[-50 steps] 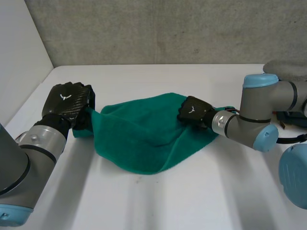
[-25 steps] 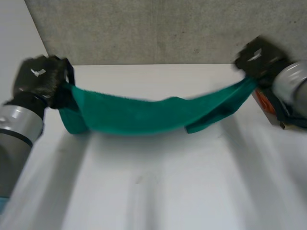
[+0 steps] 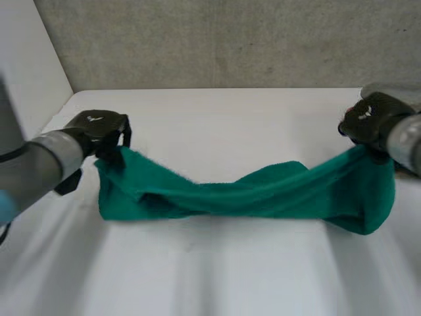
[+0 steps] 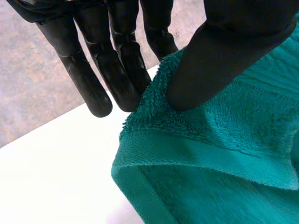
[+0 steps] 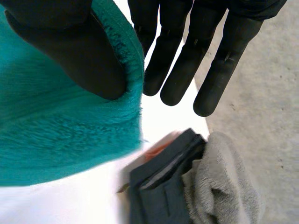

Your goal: Fold the laundry.

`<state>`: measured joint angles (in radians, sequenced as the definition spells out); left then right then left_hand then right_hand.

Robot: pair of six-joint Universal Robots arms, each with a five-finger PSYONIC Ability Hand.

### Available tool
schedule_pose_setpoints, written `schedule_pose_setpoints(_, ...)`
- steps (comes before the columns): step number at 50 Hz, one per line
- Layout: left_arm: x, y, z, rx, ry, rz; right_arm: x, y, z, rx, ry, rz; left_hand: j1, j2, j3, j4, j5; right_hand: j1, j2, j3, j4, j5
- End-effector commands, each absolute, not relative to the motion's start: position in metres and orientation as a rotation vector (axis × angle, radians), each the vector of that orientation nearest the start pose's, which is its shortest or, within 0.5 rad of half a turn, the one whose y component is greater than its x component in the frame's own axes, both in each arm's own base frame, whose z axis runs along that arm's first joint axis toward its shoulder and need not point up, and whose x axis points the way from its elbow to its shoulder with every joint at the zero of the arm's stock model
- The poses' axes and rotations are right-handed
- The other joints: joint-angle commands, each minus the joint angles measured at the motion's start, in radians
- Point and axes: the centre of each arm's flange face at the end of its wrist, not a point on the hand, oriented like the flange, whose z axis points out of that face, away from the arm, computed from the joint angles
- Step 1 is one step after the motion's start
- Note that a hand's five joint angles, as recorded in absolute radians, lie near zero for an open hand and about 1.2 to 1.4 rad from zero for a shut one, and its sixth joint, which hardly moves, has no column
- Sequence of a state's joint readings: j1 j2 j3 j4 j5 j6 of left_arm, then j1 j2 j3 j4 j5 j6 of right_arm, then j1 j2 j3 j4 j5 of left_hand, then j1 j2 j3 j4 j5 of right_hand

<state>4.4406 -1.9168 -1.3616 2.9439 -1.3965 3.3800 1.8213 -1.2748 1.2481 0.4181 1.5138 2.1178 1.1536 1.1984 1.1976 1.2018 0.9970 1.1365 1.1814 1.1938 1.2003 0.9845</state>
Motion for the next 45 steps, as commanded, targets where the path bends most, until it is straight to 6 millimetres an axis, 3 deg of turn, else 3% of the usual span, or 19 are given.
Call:
schedule_pose_setpoints(1,-0.269,-0.357,0.272,0.853,2.104,-2.321,0.239,-0.365,0.3,-1.595,2.186,-2.509,0.243,0.198,0.199,0.194,0.225,0.26,0.215,0.202,0.196,0.237)
schedule_pose_setpoints(3,-0.272,-0.369,0.296,0.795,1.921,-2.482,0.243,-0.376,0.323,-1.473,2.034,-2.744,0.243,0.198,0.199,0.194,0.225,0.26,0.215,0.202,0.196,0.237)
schedule_pose_setpoints(4,-0.273,-0.377,0.318,0.731,1.741,-2.614,0.244,-0.381,0.334,-1.407,1.947,-2.863,0.243,0.198,0.199,0.194,0.225,0.26,0.215,0.202,0.196,0.237)
schedule_pose_setpoints(5,-0.274,-0.379,0.328,0.7,1.654,-2.674,0.247,-0.387,0.357,-1.276,1.753,-3.079,0.243,0.198,0.199,0.194,0.225,0.26,0.215,0.202,0.196,0.237)
schedule_pose_setpoints(8,-0.275,-0.379,0.364,0.595,1.368,-2.846,0.249,-0.385,0.39,-1.081,1.432,-3.344,0.243,0.198,0.199,0.194,0.225,0.26,0.215,0.202,0.196,0.237)
schedule_pose_setpoints(9,-0.275,-0.377,0.373,0.573,1.313,-2.873,0.25,-0.38,0.407,-0.985,1.248,-3.456,0.243,0.198,0.199,0.194,0.225,0.26,0.215,0.202,0.196,0.237)
schedule_pose_setpoints(11,-0.272,-0.37,0.387,0.531,1.252,-2.903,0.25,-0.375,0.414,-0.953,1.134,-3.504,0.243,0.198,0.199,0.194,0.225,0.26,0.215,0.202,0.196,0.237)
schedule_pose_setpoints(14,-0.271,-0.365,0.383,0.537,1.294,-2.884,0.253,-0.367,0.403,-1.023,1.121,-3.464,0.243,0.198,0.199,0.194,0.225,0.26,0.215,0.202,0.196,0.237)
schedule_pose_setpoints(16,-0.268,-0.365,0.364,0.558,1.396,-2.835,0.255,-0.366,0.39,-1.074,1.169,-3.418,0.243,0.198,0.199,0.194,0.225,0.26,0.215,0.202,0.196,0.237)
schedule_pose_setpoints(17,-0.268,-0.364,0.357,0.568,1.435,-2.82,0.257,-0.363,0.373,-1.128,1.234,-3.355,0.243,0.198,0.199,0.194,0.225,0.26,0.215,0.202,0.196,0.237)
schedule_pose_setpoints(22,-0.256,-0.362,0.312,0.601,1.638,-2.686,0.255,-0.358,0.323,-1.26,1.456,-3.16,0.243,0.198,0.199,0.194,0.225,0.26,0.215,0.202,0.196,0.237)
schedule_pose_setpoints(28,-0.239,-0.362,0.26,0.631,1.849,-2.512,0.25,-0.337,0.254,-1.452,1.777,-2.789,0.243,0.198,0.199,0.194,0.225,0.26,0.215,0.202,0.196,0.237)
schedule_pose_setpoints(32,-0.238,-0.356,0.202,0.731,2.106,-2.298,0.245,-0.321,0.212,-1.499,1.956,-2.533,0.243,0.198,0.199,0.194,0.225,0.26,0.215,0.202,0.196,0.237)
schedule_pose_setpoints(33,-0.236,-0.351,0.178,0.768,2.222,-2.182,0.243,-0.318,0.204,-1.497,1.99,-2.484,0.243,0.198,0.199,0.194,0.225,0.26,0.215,0.202,0.196,0.237)
schedule_pose_setpoints(35,-0.231,-0.347,0.16,0.789,2.318,-2.063,0.239,-0.308,0.178,-1.502,2.09,-2.324,0.243,0.198,0.199,0.194,0.225,0.26,0.215,0.202,0.196,0.237)
schedule_pose_setpoints(37,-0.224,-0.341,0.138,0.829,2.428,-1.891,0.237,-0.301,0.165,-1.501,2.142,-2.234,0.243,0.198,0.199,0.194,0.225,0.26,0.215,0.202,0.196,0.237)
schedule_pose_setpoints(41,-0.216,-0.332,0.119,0.929,2.487,-1.685,0.234,-0.288,0.146,-1.514,2.202,-2.099,0.22,0.175,0.176,0.172,0.202,0.26,0.215,0.202,0.196,0.237)
schedule_pose_setpoints(44,-0.211,-0.332,0.117,0.963,2.469,-1.639,0.234,-0.284,0.143,-1.52,2.206,-2.075,-0.07,-0.115,-0.114,-0.118,-0.088,0.26,0.215,0.202,0.196,0.237)
schedule_pose_setpoints(45,-0.212,-0.332,0.119,0.983,2.446,-1.646,0.234,-0.284,0.142,-1.523,2.202,-2.071,-0.362,-0.406,-0.406,-0.41,-0.38,0.26,0.215,0.202,0.196,0.237)
